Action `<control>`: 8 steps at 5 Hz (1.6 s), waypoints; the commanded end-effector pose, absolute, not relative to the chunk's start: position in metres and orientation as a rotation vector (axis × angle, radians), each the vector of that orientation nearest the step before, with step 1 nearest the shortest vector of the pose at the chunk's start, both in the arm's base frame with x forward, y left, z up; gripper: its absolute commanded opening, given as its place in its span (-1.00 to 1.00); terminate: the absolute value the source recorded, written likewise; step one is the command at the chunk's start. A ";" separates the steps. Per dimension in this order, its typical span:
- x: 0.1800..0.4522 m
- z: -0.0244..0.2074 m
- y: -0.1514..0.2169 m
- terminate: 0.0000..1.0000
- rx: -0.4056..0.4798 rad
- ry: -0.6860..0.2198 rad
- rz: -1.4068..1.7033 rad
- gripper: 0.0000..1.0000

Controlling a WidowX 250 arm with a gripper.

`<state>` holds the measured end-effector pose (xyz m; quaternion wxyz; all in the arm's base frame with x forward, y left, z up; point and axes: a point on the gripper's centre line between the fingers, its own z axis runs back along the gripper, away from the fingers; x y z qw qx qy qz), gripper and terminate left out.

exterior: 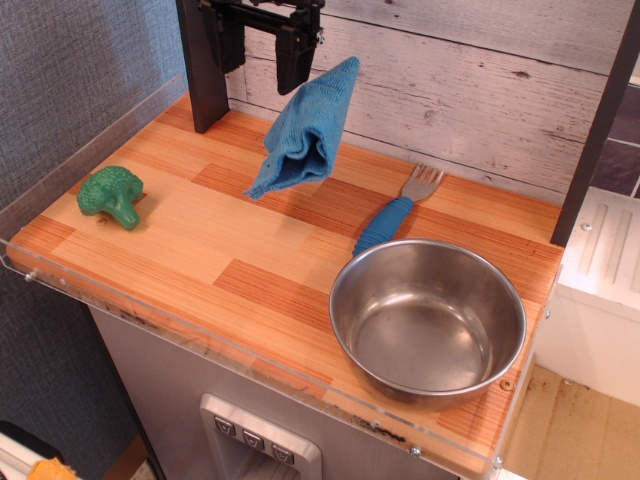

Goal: Take the blue cloth and place it on the right side of the fork.

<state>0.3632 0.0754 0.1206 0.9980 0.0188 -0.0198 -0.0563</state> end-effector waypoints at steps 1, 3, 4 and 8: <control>0.369 0.139 0.085 -1.00 0.022 -0.078 -0.099 1.00; 0.371 0.144 0.094 -1.00 -0.007 -0.077 -0.105 1.00; 0.371 0.145 0.095 -1.00 -0.009 -0.070 -0.110 1.00; 0.371 0.143 0.090 -1.00 0.002 -0.072 -0.136 1.00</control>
